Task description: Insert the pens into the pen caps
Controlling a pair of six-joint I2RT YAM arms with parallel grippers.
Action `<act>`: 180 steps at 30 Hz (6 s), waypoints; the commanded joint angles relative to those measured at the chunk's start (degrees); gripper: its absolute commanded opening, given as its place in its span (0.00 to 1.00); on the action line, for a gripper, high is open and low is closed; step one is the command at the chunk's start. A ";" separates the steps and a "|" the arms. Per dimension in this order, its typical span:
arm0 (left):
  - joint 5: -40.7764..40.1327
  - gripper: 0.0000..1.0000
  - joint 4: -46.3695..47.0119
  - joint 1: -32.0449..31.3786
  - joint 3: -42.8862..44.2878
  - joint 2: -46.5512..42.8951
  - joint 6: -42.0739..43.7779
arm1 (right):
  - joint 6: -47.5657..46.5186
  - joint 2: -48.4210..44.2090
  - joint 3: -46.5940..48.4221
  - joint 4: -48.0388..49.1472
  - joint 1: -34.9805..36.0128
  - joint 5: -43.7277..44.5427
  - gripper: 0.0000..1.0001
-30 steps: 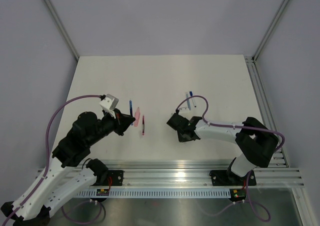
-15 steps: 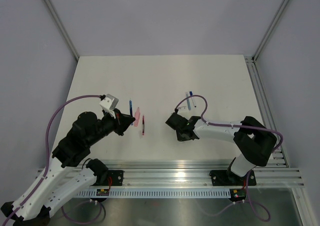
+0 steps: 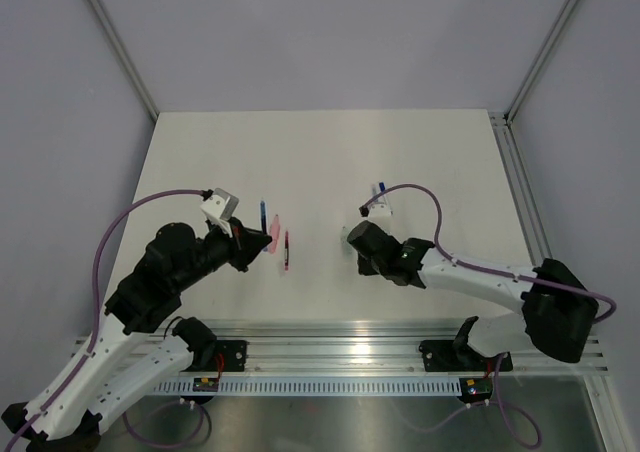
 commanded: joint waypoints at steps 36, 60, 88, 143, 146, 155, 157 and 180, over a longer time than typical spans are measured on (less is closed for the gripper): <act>25.91 0.00 22.07 -0.47 4.98 19.36 -9.24 | -2.60 -19.77 11.15 43.00 0.50 -1.67 0.00; 26.09 0.00 21.54 -0.91 5.24 20.41 -9.33 | -2.87 -14.32 14.14 41.85 0.94 -4.92 0.00; 26.08 0.00 21.28 -0.91 5.24 20.94 -9.59 | -7.78 -15.55 16.59 38.26 3.66 -0.54 0.00; 24.77 0.00 21.63 -0.91 4.71 19.89 -9.50 | -6.03 -16.07 9.75 26.04 9.02 -0.19 0.01; 24.77 0.00 21.63 -0.91 4.80 19.80 -9.50 | -6.03 -16.42 8.78 25.08 10.25 0.87 0.01; 22.84 0.00 21.72 -0.74 4.62 18.31 -9.50 | -1.55 -17.30 2.54 21.12 13.50 -2.73 0.00; 22.57 0.00 21.72 -0.65 4.62 17.69 -9.42 | -0.41 -17.04 0.70 20.85 14.29 -2.64 0.00; 21.43 0.00 23.04 4.44 3.48 16.28 -11.00 | 11.81 -5.98 -7.13 21.99 31.70 3.43 0.00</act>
